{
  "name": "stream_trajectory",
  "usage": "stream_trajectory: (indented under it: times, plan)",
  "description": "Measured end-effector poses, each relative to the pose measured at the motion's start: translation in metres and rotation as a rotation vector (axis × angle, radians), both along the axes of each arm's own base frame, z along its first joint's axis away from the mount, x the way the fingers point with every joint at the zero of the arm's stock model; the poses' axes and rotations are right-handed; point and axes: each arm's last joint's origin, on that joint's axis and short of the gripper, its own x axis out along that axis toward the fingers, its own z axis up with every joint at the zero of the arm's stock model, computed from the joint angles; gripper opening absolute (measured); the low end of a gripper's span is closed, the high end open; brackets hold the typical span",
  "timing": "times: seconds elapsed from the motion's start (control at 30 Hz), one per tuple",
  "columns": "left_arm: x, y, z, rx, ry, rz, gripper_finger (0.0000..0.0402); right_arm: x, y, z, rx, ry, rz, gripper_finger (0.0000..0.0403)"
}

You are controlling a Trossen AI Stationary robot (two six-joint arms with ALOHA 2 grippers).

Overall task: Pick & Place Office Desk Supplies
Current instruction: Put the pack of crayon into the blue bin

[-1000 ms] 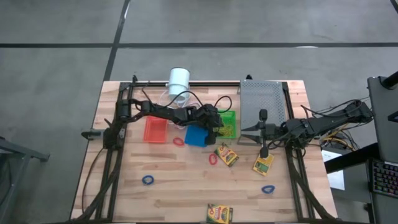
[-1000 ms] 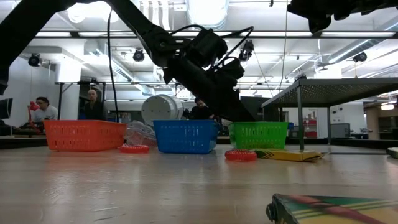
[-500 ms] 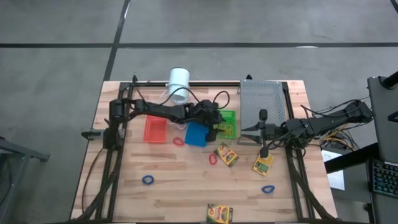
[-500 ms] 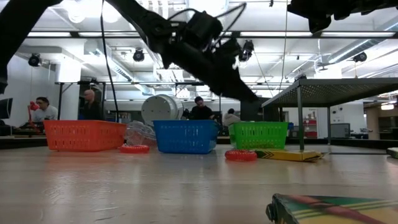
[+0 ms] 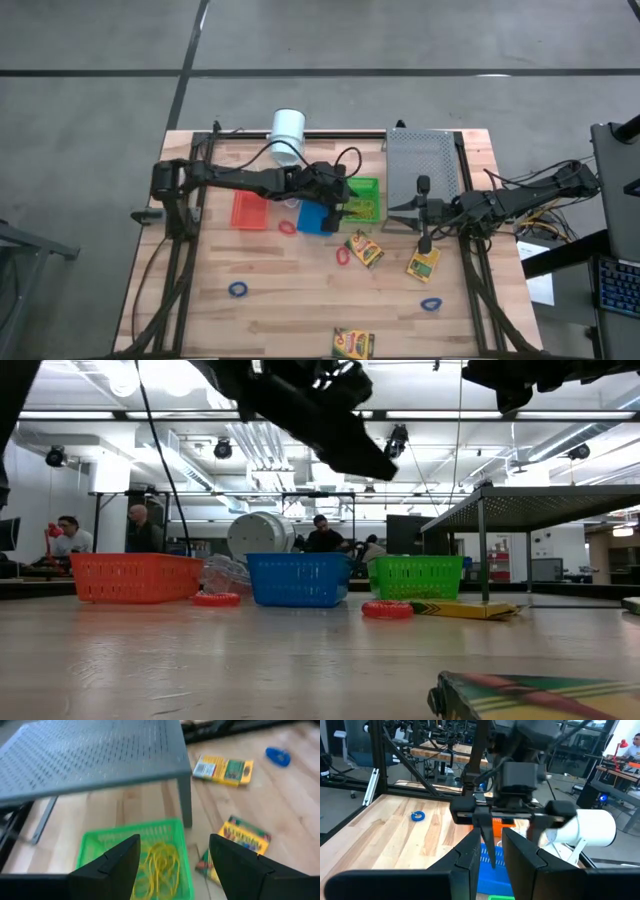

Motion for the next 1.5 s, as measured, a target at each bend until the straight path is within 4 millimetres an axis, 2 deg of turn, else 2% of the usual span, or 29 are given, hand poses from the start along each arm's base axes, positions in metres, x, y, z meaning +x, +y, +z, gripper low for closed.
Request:
stream_trajectory:
  times: [0.17,0.43,0.67,0.9,1.13,1.3,1.5]
  plan:
    - [-0.021,-0.021,0.008,0.037,0.017,0.064,0.0244,0.0,0.0,0.0,0.0,0.0,0.0,0.0075]
    - [-0.068,-0.065,0.013,0.086,0.002,0.104,0.0244,0.0,0.0,0.0,0.0,0.001,0.0,0.0075]
    - [-0.094,-0.095,0.01,0.141,-0.135,0.152,0.0244,0.0,0.0,0.0,0.0,0.0,0.001,0.0075]
    - [-0.095,-0.109,0.007,0.094,-0.167,0.214,0.0243,0.0,0.0,0.0,0.0,0.0,0.0,0.0075]
    - [-0.083,-0.124,-0.001,0.017,-0.186,0.236,0.0243,0.0,0.0,0.0,0.0,0.0,0.0,0.0075]
    - [-0.068,-0.144,-0.01,0.028,-0.182,0.241,0.0243,0.0,0.0,0.0,0.0,0.0,0.0,0.0075]
    - [-0.051,-0.177,-0.026,0.071,-0.26,0.29,0.0243,0.0,0.0,0.0,0.0,0.0,0.001,0.0075]
